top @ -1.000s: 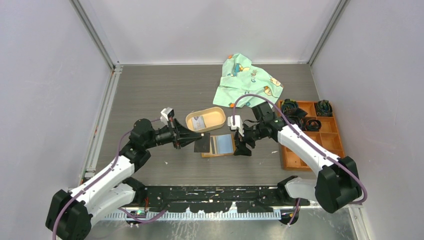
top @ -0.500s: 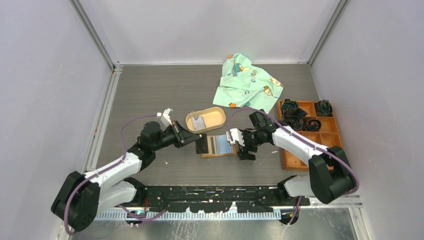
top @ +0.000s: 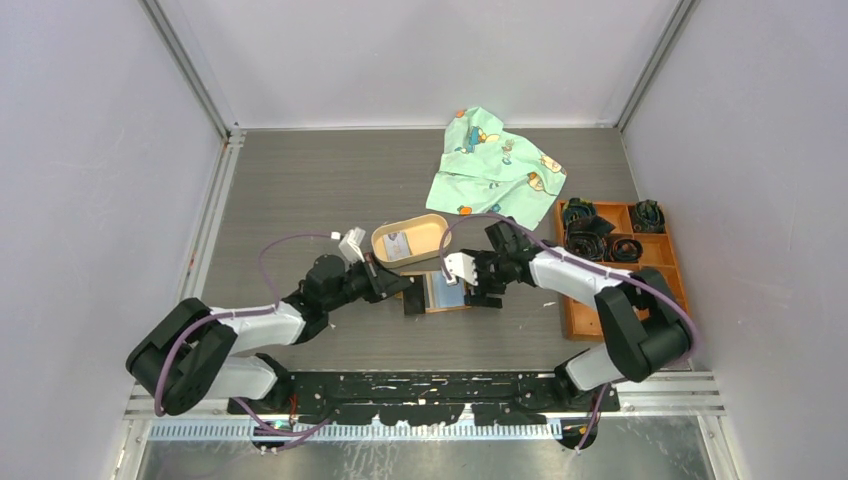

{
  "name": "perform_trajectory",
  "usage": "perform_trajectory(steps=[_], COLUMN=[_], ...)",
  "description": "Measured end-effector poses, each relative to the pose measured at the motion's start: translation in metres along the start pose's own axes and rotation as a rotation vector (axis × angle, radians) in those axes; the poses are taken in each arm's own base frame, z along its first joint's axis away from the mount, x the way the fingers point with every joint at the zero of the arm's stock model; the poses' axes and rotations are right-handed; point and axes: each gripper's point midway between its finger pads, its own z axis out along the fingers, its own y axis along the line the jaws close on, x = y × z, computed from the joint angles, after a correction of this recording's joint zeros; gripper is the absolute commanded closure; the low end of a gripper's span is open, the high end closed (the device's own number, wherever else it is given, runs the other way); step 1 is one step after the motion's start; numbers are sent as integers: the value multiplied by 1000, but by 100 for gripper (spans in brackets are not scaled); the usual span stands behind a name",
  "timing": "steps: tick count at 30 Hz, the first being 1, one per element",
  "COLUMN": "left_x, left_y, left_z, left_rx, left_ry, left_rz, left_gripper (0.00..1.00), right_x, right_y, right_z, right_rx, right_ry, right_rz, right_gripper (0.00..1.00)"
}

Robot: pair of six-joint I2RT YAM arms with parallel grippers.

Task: Put the credit cards into the card holder
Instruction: Move the card holder to the center of the board.

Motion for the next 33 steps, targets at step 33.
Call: perform_trajectory(steps=[33], left_x=[2], left_y=[22], left_z=[-73], left_rx=[-73], left_ry=[-164], left_rz=[93], left_gripper=[100], right_x=[-69], right_y=[7], right_z=[54], right_rx=[-529], right_ry=[58], right_rz=[-333], right_gripper=[41])
